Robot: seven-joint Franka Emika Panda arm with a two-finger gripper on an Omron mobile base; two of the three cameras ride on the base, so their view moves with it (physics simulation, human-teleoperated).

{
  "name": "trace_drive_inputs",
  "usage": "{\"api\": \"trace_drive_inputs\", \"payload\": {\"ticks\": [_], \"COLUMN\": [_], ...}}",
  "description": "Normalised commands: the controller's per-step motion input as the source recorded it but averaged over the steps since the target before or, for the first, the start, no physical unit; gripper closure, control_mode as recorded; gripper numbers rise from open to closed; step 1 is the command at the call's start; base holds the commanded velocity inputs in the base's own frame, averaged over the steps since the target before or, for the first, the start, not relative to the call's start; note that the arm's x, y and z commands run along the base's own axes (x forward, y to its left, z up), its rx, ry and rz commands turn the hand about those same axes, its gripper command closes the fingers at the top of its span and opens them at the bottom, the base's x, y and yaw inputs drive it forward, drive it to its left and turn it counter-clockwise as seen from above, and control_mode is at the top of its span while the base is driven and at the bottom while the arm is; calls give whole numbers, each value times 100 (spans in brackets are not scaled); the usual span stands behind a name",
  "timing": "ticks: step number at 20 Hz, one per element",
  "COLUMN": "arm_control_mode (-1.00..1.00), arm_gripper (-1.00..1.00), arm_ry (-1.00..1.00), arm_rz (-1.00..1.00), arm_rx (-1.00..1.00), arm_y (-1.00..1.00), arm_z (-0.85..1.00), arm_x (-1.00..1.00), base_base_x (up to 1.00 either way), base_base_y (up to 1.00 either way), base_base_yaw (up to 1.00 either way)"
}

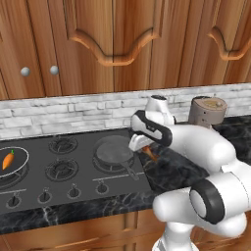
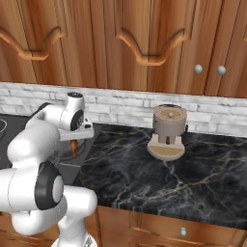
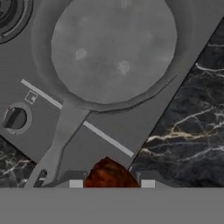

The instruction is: Place both pans onto different burners. Then place the carrot and the chicken drumstick on different pans.

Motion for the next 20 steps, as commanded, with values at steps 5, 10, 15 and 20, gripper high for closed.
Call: {"api": "trace_drive_inputs", "payload": {"ticks": [5,10,15,20], "arm_control_mode": [-100,-100,-100,-100], "arm_gripper": [100,100,100,100], "arm_ry": [0,0,0,-3], "arm_rz": [16,14,11,10], "arm_rx": [0,0,0,0], "arm_y": [38,46,41,18], "arm_z": [0,-2,-21,-31], "arm_x": [44,34,37,27], "base_base_x": [0,0,0,0], "base_base_y": [0,0,0,0], "base_base_yaw": [0,0,0,0]}}
